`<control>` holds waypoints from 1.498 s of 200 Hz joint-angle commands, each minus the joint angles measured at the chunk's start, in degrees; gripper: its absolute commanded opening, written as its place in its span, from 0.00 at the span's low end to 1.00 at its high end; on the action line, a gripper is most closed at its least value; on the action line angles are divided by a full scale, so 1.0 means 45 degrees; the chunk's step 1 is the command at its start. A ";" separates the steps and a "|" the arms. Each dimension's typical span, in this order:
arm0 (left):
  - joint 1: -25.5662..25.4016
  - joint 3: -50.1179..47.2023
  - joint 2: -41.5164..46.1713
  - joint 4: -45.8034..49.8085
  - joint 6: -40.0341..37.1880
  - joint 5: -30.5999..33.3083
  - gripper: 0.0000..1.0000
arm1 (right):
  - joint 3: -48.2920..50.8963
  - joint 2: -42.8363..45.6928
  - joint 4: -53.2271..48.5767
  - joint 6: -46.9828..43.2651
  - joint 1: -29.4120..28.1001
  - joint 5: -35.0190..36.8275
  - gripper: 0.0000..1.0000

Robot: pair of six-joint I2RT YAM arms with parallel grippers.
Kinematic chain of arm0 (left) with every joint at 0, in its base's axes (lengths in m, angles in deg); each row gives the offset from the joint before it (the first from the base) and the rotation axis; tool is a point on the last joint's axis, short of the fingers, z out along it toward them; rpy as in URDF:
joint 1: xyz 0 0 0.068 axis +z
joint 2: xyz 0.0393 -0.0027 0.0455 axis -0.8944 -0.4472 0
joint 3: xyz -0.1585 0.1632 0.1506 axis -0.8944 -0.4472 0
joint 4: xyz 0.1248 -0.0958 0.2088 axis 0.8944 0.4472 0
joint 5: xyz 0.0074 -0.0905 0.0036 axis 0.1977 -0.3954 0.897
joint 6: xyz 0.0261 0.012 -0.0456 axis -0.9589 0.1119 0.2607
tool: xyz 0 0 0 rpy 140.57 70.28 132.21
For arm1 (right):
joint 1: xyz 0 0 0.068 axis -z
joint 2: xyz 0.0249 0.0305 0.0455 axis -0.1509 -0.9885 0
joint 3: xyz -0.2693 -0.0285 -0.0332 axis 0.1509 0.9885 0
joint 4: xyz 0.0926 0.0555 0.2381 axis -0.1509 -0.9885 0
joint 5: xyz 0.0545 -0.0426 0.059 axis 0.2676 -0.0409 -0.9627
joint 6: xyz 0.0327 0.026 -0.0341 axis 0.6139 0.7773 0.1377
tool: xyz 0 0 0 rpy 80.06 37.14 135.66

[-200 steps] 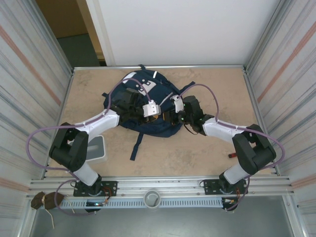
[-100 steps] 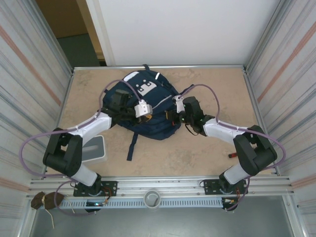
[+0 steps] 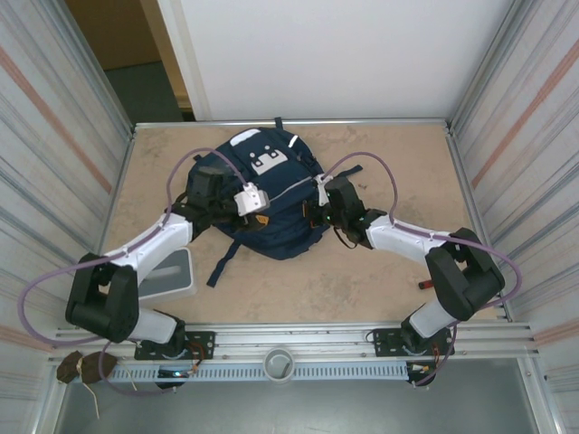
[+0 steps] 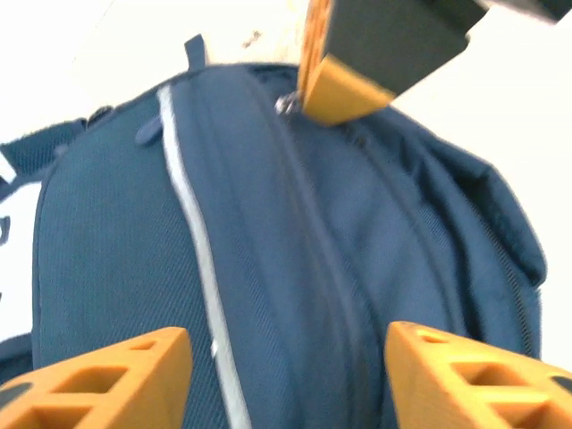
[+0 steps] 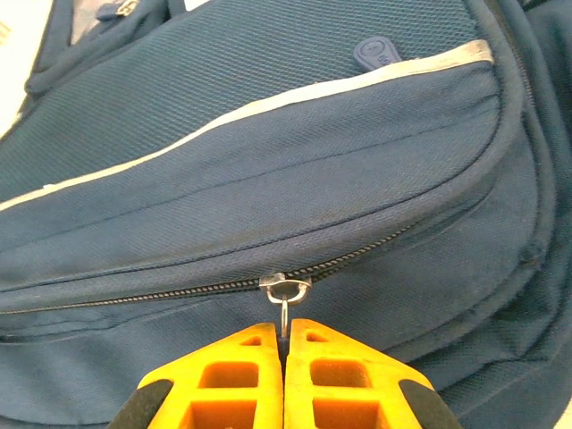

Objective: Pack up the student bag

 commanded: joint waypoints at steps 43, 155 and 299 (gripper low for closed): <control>-0.1749 0.0832 -0.0850 -0.0185 -0.0115 0.2145 0.63 | 0.0571 0.1935 0.1142 0.0862 -0.1087 -0.0387 0.00; 0.0885 -0.0106 -0.0134 -0.1537 -0.0653 -0.3818 0.05 | 0.0320 0.1605 -0.1689 -0.0344 0.0586 0.1467 0.00; 0.1416 0.0718 -0.1289 -0.0442 -0.1877 -0.6910 0.08 | -0.0635 0.0131 -0.1920 0.0989 0.3478 -0.2279 0.48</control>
